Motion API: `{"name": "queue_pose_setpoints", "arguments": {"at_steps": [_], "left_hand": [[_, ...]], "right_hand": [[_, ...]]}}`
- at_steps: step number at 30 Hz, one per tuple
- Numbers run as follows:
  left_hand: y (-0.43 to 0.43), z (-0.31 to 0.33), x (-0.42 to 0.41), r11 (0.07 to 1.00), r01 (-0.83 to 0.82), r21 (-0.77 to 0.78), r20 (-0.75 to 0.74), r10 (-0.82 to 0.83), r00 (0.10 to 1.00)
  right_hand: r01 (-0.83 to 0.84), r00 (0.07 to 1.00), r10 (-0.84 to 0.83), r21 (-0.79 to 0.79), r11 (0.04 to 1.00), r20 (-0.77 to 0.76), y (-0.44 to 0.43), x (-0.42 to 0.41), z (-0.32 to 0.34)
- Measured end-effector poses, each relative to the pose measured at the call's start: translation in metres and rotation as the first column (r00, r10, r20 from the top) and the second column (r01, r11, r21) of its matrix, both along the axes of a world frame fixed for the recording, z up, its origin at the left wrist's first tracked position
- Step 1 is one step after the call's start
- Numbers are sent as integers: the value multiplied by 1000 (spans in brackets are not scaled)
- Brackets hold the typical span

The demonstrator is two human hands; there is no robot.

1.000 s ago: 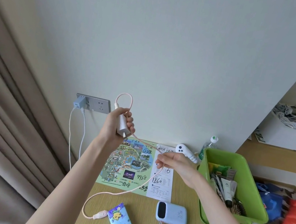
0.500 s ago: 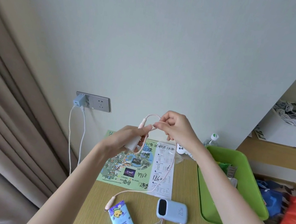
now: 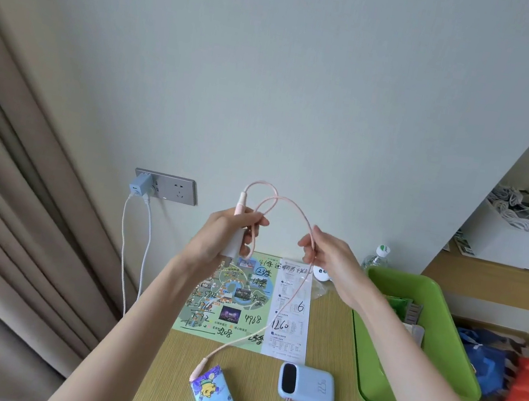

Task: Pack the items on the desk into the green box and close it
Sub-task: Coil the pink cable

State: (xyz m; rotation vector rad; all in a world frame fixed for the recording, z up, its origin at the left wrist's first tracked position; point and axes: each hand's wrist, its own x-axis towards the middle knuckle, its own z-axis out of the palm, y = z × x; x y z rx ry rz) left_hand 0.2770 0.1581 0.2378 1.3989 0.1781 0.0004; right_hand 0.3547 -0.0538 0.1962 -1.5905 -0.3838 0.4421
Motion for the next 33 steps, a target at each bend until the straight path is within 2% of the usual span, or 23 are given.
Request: {"name": "queue_pose_setpoints", "arguments": {"at_steps": [6,13,17,25,27,29,33], "left_hand": [[-9,-4,3,996,-66,51,37,65,997],[-22,-2,2,1000,0,19,42,-1,999],[-27,1,0,997,53,50,72,-57,996],[-37,2,1,997,-73,-17,120,74,990],[-36,2,3,987,-147,-65,94,153,984],[-31,2,7,964,-211,-163,7,214,977],[-17,-2,11,837,-188,-513,-87,167,982]], "right_hand": [[16,1000,-14,114,993,-12,18,-16,3],[-145,967,182,203,968,-179,33,-26,21],[-154,953,202,212,965,-227,35,-28,22],[-148,949,205,235,961,-240,37,-33,25],[-153,944,223,277,949,-243,36,-34,23],[-140,950,214,301,943,-229,33,-33,18],[-90,981,123,215,973,-148,30,-32,6]]}}
